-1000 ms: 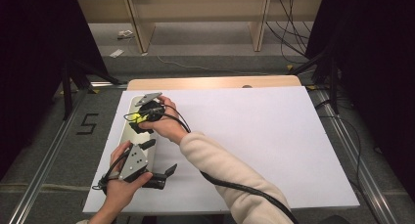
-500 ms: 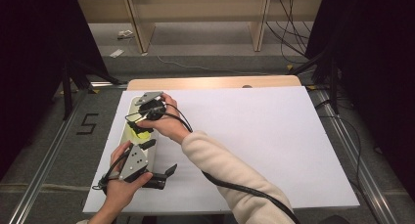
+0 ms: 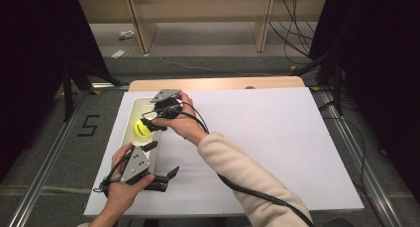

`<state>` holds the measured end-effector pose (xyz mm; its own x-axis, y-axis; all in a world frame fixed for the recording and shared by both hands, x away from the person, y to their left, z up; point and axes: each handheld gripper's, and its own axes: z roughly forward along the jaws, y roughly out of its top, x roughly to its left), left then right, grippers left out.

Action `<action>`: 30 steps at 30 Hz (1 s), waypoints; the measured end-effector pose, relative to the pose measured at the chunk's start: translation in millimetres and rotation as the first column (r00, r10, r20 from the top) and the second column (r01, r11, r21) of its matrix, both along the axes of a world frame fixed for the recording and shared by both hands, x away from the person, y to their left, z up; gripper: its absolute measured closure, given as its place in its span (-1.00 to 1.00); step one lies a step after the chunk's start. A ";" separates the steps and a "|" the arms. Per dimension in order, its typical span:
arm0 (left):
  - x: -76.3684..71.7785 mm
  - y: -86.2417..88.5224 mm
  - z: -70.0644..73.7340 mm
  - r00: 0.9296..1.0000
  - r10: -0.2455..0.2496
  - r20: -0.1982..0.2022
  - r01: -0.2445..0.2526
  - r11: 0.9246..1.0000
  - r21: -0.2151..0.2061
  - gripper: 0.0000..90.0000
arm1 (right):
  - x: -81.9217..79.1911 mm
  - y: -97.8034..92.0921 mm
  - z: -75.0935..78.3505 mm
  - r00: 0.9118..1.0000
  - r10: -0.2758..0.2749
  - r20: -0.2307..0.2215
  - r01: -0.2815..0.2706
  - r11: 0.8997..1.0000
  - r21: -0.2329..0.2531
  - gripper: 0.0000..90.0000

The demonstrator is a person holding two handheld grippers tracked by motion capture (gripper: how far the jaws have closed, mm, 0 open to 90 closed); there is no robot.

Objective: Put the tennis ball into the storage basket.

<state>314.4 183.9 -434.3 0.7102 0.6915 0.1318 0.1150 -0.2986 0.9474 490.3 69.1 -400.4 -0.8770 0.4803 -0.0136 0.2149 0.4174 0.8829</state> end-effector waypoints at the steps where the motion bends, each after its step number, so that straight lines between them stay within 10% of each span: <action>1: 0.0 -0.1 0.0 1.000 0.000 0.000 0.000 1.000 0.000 -1.00 | -0.4 -3.0 0.8 1.000 -0.002 -0.001 0.002 1.000 0.001 -0.61; 30: -0.6 0.3 3.2 1.000 0.004 0.004 -0.004 1.000 -0.018 -1.00 | -6.9 -142.6 -1.9 0.982 -0.187 -0.021 0.188 0.982 0.030 -0.60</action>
